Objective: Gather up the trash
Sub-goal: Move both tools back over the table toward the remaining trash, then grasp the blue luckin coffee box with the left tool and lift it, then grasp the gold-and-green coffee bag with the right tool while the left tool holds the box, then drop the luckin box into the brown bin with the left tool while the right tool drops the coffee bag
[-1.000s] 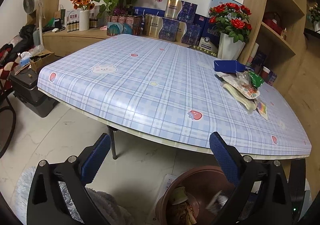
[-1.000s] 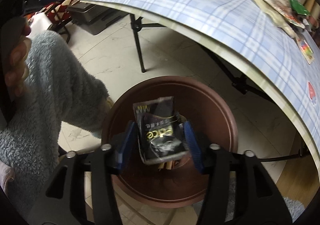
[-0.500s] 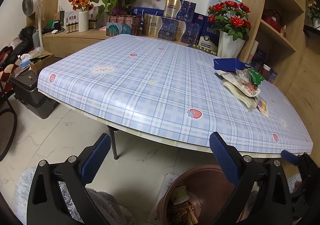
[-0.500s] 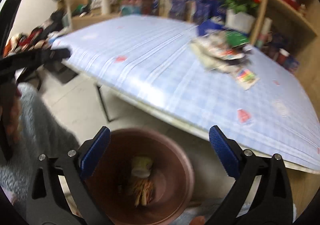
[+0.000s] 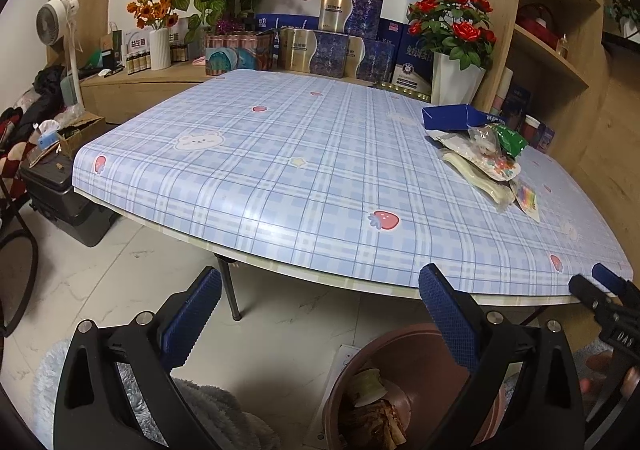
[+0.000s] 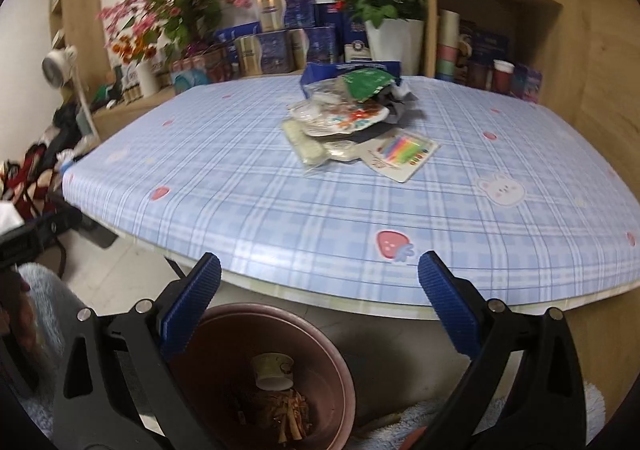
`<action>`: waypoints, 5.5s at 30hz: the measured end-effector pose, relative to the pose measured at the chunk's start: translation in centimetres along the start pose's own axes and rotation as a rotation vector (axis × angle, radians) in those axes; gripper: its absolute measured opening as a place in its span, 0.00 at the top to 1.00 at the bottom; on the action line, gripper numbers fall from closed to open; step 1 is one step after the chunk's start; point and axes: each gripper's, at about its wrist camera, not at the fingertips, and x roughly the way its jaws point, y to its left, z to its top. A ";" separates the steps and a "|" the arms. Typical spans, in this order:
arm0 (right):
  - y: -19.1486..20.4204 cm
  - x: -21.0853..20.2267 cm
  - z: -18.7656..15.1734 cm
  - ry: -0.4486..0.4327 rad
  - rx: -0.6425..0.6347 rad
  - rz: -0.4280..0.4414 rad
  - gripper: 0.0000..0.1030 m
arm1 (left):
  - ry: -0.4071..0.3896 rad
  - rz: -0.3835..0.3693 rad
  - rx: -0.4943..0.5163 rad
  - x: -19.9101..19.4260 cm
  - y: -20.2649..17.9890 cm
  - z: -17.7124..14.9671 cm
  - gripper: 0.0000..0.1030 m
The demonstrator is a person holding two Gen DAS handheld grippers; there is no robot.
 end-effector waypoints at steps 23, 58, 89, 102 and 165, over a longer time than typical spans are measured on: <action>-9.1 3.8 6.0 0.013 0.142 -0.091 0.06 | -0.013 -0.079 0.270 6.4 -11.8 12.8 0.06; -17.2 7.2 9.0 0.030 0.296 -0.102 0.06 | 0.283 -0.101 0.846 24.9 -32.5 21.9 0.71; -8.1 19.8 19.4 0.245 0.047 0.244 0.48 | 0.211 -0.194 0.181 14.2 -4.7 24.3 0.87; -8.5 22.6 19.0 0.333 0.159 0.242 0.55 | 0.170 -0.199 0.192 12.1 -3.5 21.7 0.87; -0.4 -1.3 8.9 -0.012 0.143 0.292 0.63 | 0.416 -0.499 0.283 0.2 -6.3 1.8 0.87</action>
